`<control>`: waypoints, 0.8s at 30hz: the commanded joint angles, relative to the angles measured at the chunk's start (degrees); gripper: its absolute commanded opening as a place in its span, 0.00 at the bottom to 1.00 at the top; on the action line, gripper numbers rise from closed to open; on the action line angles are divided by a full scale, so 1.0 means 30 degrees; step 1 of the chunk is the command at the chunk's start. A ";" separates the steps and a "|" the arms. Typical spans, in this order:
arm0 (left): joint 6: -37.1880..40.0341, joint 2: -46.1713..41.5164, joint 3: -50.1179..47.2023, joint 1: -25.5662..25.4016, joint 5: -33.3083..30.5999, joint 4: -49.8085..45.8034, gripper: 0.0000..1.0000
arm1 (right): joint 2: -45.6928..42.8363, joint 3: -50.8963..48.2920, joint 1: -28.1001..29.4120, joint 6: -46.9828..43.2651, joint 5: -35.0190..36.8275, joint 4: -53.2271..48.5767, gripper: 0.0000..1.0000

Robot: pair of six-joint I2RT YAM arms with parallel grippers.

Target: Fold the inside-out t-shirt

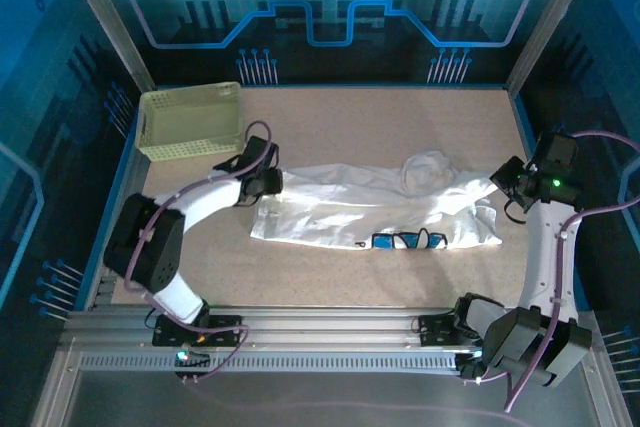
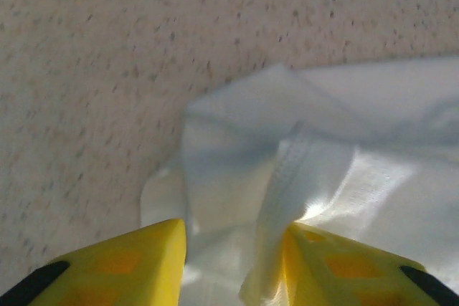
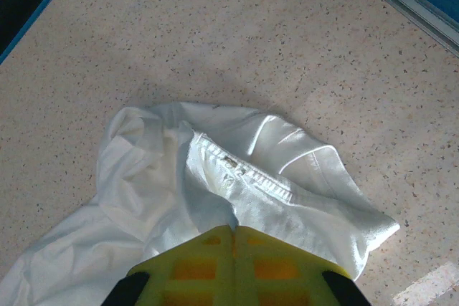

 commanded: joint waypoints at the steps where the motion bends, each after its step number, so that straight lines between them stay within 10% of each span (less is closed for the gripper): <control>1: 0.0494 0.2072 0.1940 0.0671 0.0970 -0.0777 0.37 | -0.0045 0.0019 -0.0358 -0.0128 -0.0313 0.0136 0.00; 8: -0.0044 0.3384 0.4419 0.2160 0.0842 -0.2753 0.42 | -0.0033 0.0129 -0.0361 -0.0223 -0.0404 0.0011 0.00; 14: -0.2010 -0.1255 0.2397 0.1945 0.0770 -0.3794 0.72 | -0.0082 0.0019 -0.0358 -0.0213 -0.0596 0.0088 0.00; 24: -0.3219 -0.3649 -0.0414 -0.1740 0.0347 -0.5187 0.64 | -0.0099 -0.0053 -0.0347 -0.0138 -0.0850 0.0190 0.00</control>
